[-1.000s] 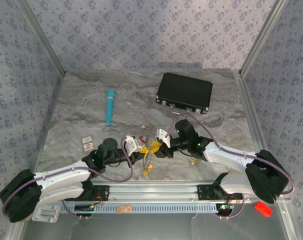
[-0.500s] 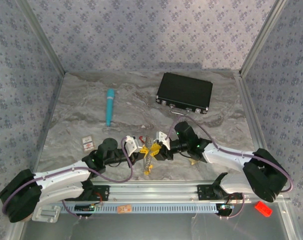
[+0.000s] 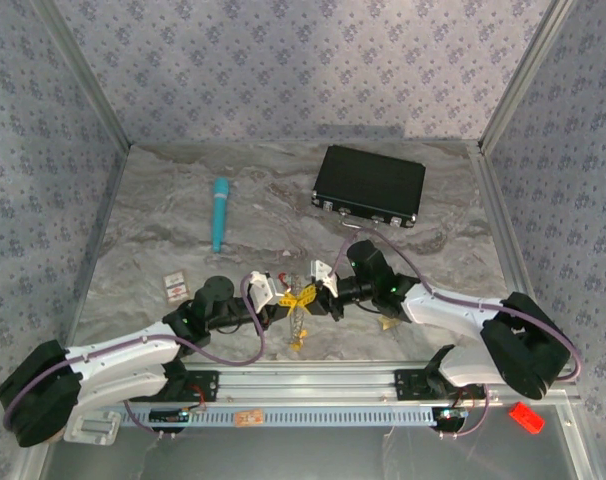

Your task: Put the keys on the keyring

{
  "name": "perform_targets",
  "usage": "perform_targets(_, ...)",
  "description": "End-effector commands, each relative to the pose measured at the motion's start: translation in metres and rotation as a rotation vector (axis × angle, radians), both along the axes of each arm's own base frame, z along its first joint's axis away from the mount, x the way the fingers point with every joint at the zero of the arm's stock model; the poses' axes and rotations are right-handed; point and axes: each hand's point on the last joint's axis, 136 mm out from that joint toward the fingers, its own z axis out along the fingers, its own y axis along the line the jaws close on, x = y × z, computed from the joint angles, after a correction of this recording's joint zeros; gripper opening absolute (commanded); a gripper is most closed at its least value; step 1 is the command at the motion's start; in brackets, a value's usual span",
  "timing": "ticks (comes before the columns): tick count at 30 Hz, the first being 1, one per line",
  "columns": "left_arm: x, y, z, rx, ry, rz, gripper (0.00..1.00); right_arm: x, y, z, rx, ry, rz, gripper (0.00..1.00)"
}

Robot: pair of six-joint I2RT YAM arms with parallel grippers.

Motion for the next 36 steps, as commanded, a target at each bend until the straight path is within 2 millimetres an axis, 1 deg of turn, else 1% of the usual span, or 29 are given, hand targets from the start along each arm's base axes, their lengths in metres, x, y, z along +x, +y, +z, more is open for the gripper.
perform_targets(1, -0.004, -0.003, 0.019, -0.056, -0.043, -0.033, 0.0, 0.001, 0.008, 0.014, 0.04, -0.018, 0.031, 0.02)
perform_targets(2, -0.003, -0.003, 0.018, -0.052, -0.041, -0.026, 0.0, 0.001, 0.008, 0.014, 0.039, -0.019, 0.033, 0.0)
perform_targets(4, 0.002, 0.0, 0.014, -0.035, -0.031, 0.01, 0.0, 0.0, 0.006, 0.014, 0.037, -0.02, 0.036, 0.0)
perform_targets(5, 0.003, 0.001, 0.012, -0.026, -0.024, 0.022, 0.04, 0.0, 0.006, 0.015, 0.036, -0.022, 0.039, 0.0)
perform_targets(6, 0.005, 0.002, 0.01, -0.013, -0.019, 0.034, 0.11, 0.001, 0.006, 0.015, 0.034, -0.023, 0.04, 0.0)
perform_targets(7, 0.005, 0.003, 0.008, 0.001, -0.012, 0.039, 0.15, 0.001, 0.005, 0.015, 0.031, -0.024, 0.039, 0.0)
perform_targets(8, 0.004, 0.004, 0.005, 0.012, -0.005, 0.035, 0.18, 0.001, 0.005, 0.015, 0.029, -0.023, 0.039, 0.0)
perform_targets(9, 0.003, 0.005, 0.004, 0.023, 0.0, 0.03, 0.24, 0.002, 0.004, 0.016, 0.03, -0.028, 0.041, 0.0)
perform_targets(10, 0.001, 0.006, 0.0, 0.037, 0.006, 0.026, 0.27, 0.002, 0.004, 0.017, 0.028, -0.03, 0.042, 0.0)
perform_targets(11, 0.0, 0.006, -0.001, 0.046, 0.003, 0.02, 0.28, 0.002, 0.003, 0.017, 0.025, -0.032, 0.042, 0.0)
perform_targets(14, -0.001, 0.01, -0.009, 0.092, 0.004, 0.017, 0.28, 0.0, 0.003, 0.017, 0.018, -0.033, 0.051, 0.0)
perform_targets(18, -0.001, 0.01, -0.013, 0.132, -0.006, 0.009, 0.26, -0.003, 0.003, 0.017, 0.003, -0.035, 0.067, 0.0)
perform_targets(23, 0.001, 0.007, -0.008, 0.126, -0.019, 0.002, 0.23, -0.006, 0.004, 0.014, -0.027, -0.049, 0.085, 0.0)
perform_targets(27, -0.002, 0.005, -0.005, 0.112, -0.019, -0.018, 0.23, -0.008, 0.005, 0.011, -0.055, -0.06, 0.104, 0.0)
perform_targets(32, -0.002, 0.003, -0.006, 0.124, -0.013, -0.031, 0.2, -0.011, 0.009, 0.014, -0.063, -0.073, 0.131, 0.0)
perform_targets(36, -0.003, 0.001, -0.006, 0.132, -0.014, -0.045, 0.17, -0.016, 0.011, 0.01, -0.102, -0.08, 0.163, 0.0)
